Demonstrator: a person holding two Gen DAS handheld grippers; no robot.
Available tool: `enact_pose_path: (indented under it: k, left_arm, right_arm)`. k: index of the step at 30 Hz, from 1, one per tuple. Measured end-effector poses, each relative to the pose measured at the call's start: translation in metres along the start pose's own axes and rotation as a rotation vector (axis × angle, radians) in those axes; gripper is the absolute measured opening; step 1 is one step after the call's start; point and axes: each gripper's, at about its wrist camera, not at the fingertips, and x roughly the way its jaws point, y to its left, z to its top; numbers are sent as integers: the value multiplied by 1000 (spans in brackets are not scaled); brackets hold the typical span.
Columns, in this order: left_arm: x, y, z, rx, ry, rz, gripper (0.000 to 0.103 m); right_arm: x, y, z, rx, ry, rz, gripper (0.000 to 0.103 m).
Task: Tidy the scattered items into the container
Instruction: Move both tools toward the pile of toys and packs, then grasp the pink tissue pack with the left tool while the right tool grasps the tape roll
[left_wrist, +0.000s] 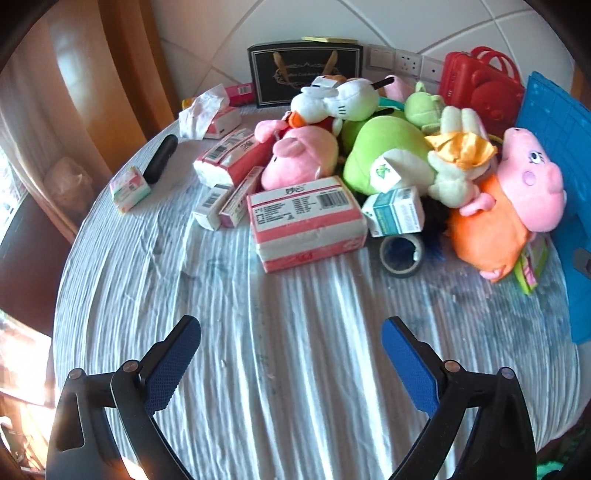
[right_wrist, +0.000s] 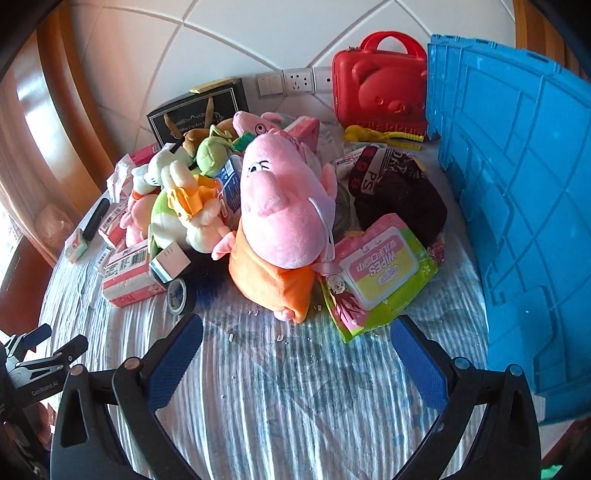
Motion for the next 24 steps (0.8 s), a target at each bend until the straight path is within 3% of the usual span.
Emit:
enact_pose_path:
  k: [8, 13, 19, 24]
  left_arm:
    - [39, 23, 22, -27, 66, 7, 95]
    - [59, 26, 45, 59, 64, -45, 95]
    - [90, 34, 79, 131, 66, -107, 95]
    - [107, 46, 105, 139, 54, -124, 95]
  right_arm:
    - [41, 35, 10, -50, 69, 28, 103]
    - [52, 62, 11, -30, 81, 33, 74]
    - [74, 106, 14, -1, 102, 39, 60]
    - [92, 135, 26, 18, 87, 42, 54]
